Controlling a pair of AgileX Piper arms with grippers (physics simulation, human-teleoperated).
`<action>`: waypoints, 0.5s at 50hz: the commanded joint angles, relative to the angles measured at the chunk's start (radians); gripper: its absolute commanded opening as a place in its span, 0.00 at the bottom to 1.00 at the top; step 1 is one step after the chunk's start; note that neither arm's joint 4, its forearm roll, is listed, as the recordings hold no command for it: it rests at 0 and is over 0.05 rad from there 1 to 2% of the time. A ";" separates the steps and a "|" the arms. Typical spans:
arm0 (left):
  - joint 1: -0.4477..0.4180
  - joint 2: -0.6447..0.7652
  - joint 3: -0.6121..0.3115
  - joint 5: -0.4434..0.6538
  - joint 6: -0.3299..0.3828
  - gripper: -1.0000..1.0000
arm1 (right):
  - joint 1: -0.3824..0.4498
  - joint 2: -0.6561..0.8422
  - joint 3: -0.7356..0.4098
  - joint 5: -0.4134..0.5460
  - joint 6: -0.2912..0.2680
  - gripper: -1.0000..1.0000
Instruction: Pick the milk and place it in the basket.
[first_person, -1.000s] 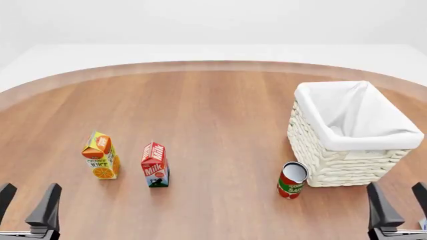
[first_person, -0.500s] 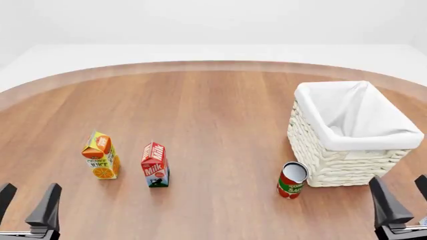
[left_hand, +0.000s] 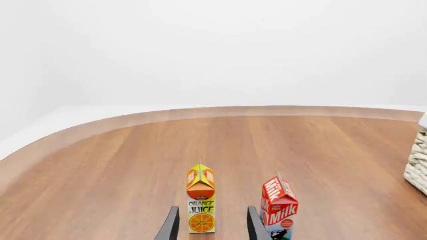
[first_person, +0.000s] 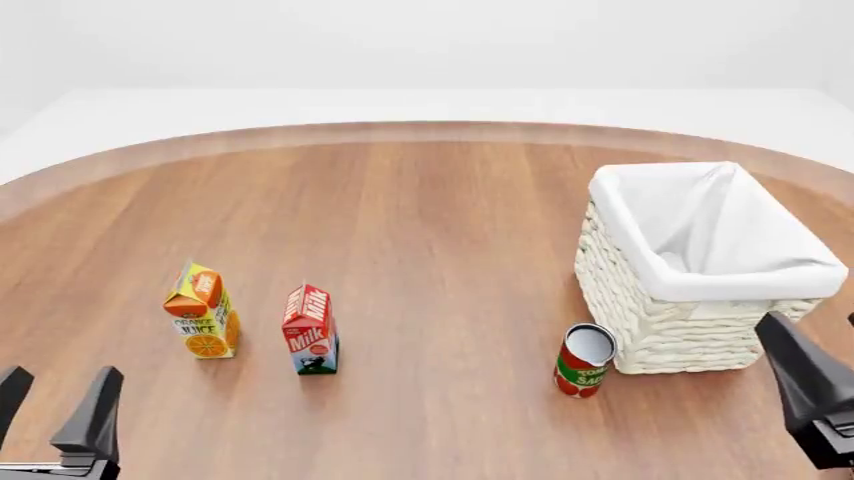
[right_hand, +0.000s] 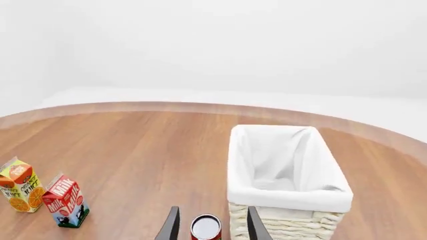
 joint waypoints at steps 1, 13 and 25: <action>0.000 0.000 0.000 0.000 0.000 1.00 | 0.080 0.093 -0.124 0.050 0.007 1.00; 0.000 0.000 0.000 0.000 0.000 1.00 | 0.148 0.225 -0.242 0.072 0.051 1.00; 0.000 0.000 0.000 0.000 0.000 1.00 | 0.200 0.355 -0.339 0.074 0.083 1.00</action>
